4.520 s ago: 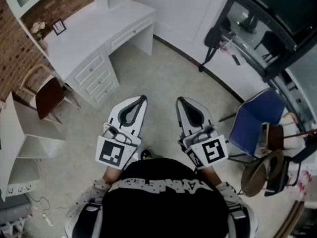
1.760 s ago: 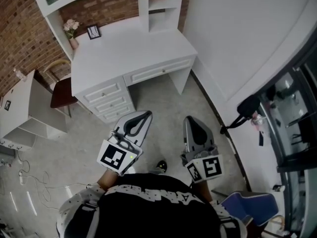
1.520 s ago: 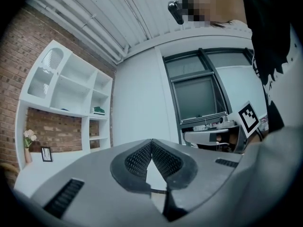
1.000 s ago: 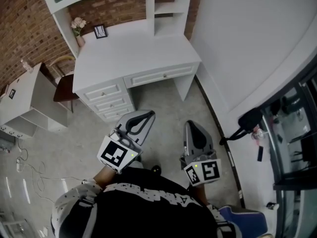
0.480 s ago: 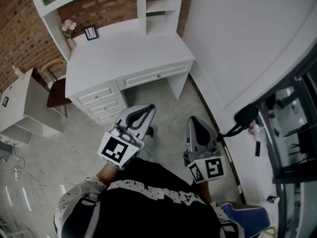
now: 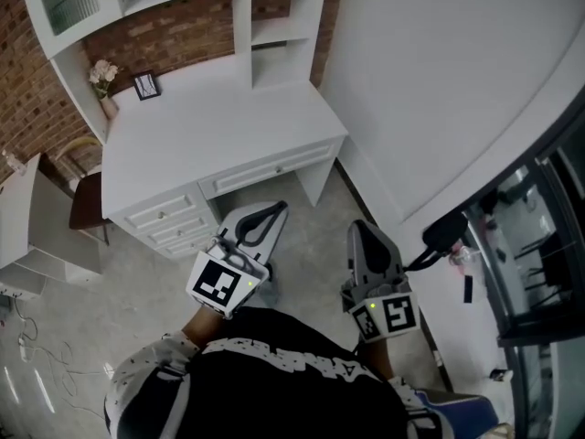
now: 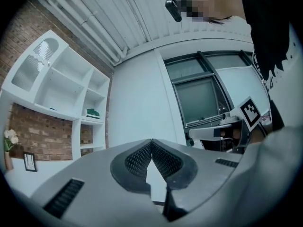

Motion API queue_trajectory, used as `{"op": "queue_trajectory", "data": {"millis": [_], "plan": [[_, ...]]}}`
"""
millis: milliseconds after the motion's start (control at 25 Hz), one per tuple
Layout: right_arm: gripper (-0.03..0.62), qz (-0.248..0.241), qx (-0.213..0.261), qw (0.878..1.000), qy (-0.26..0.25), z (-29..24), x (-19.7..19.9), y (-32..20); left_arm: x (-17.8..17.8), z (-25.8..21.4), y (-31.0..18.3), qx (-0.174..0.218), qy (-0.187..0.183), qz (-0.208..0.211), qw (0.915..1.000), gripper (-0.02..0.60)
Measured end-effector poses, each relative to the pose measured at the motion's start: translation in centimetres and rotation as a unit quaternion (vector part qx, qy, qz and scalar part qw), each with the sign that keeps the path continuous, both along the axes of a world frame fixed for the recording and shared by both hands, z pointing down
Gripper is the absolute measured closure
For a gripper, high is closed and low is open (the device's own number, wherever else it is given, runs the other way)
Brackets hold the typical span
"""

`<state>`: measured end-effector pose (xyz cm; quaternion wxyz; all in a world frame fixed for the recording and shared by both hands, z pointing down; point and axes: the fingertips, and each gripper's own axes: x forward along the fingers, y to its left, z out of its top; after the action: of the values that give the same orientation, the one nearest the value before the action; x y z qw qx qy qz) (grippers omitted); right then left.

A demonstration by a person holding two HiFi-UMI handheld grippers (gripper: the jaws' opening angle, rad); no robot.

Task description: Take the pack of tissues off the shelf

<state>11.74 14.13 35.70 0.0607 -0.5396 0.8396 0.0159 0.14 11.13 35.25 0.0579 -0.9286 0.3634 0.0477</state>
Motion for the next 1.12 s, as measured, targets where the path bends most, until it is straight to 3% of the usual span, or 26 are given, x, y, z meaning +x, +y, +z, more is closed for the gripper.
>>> {"op": "queue_trajectory", "data": {"millis": [1120], "plan": [[0.562, 0.011, -0.017, 1.000, 0.007, 0.6, 0.0, -16.4, -0.1, 0.5, -17.2, -0.011, -0.006, 0.007, 0.9999, 0.548]]}}
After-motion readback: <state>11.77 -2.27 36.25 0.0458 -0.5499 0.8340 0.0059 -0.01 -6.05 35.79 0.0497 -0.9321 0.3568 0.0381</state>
